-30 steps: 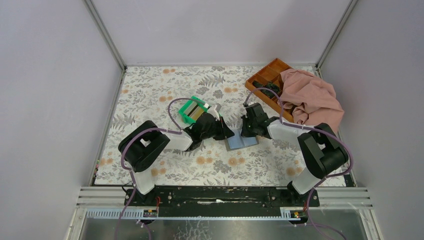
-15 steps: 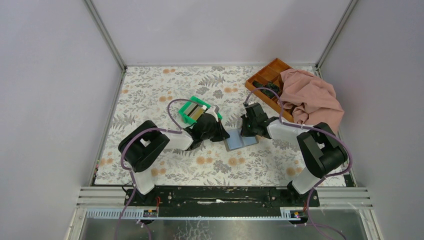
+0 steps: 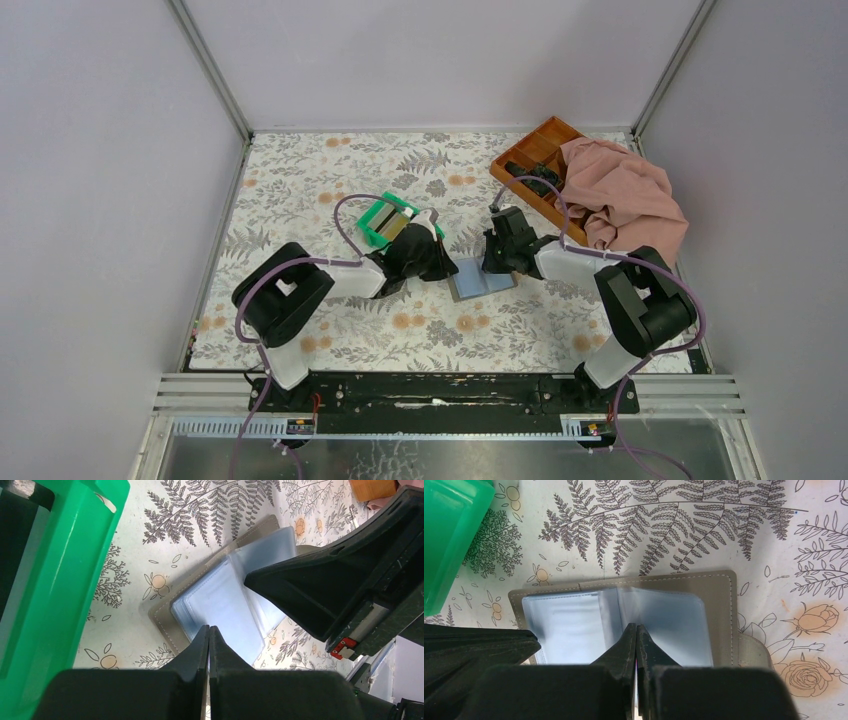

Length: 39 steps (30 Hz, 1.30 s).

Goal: Take the credit cards out of the card holder

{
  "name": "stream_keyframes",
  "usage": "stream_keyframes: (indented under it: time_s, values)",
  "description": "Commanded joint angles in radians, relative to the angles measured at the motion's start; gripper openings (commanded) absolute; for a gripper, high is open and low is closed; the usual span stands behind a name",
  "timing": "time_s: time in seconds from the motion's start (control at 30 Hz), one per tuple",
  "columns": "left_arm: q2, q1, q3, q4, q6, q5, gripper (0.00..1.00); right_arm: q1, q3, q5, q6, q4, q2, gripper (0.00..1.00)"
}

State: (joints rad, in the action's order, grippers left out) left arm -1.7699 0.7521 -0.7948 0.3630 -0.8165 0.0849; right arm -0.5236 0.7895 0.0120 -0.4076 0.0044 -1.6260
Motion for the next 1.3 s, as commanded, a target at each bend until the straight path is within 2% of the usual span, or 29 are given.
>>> stream_keyframes:
  time_s: [0.0, 0.83, 1.27]
  values:
    - [0.023, 0.009, -0.029, -0.023, 0.019, -0.018, 0.0, -0.006, -0.018, -0.044, -0.002, -0.018, 0.016, 0.0]
    - [0.012, 0.02, -0.069, -0.111, 0.007, -0.037, 0.0, -0.004, -0.013, -0.063, -0.002, -0.009, 0.001, 0.0]
    - [0.039, 0.02, -0.075, -0.157, 0.001, -0.097, 0.0, -0.003, -0.015, -0.064, -0.001, -0.009, 0.002, 0.0]
